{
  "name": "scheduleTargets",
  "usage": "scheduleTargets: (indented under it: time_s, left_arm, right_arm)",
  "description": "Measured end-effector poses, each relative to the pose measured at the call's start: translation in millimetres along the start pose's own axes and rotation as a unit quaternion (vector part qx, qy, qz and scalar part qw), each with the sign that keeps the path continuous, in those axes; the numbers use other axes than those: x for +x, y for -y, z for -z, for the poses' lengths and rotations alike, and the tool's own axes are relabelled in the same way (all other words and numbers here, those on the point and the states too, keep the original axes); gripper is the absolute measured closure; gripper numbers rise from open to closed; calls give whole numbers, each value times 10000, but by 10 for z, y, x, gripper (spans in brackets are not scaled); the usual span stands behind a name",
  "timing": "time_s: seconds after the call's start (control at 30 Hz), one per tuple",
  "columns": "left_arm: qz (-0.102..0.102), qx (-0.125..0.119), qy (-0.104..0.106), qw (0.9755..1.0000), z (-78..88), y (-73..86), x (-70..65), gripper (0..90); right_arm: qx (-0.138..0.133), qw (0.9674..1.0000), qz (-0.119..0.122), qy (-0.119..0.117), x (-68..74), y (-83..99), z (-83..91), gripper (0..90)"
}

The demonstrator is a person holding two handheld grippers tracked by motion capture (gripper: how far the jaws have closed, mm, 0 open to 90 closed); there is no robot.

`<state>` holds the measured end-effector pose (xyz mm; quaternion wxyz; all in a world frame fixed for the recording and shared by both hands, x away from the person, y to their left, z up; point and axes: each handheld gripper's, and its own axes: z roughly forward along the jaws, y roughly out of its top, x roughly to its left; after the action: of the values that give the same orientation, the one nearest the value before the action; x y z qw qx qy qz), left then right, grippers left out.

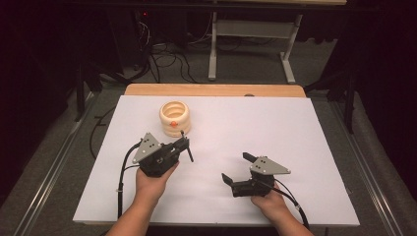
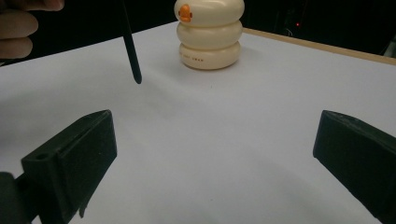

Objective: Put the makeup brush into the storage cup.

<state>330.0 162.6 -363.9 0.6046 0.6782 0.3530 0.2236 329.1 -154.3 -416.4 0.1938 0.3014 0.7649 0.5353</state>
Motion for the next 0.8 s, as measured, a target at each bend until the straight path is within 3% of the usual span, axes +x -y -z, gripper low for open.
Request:
scheduleTargets:
  time_s: [0.8]
  left_arm:
    - [72, 37, -608, 9981, 214, -34, 317, 831]
  right_arm:
    - [-138, 9996, 59, 252, -110, -22, 110, 10]
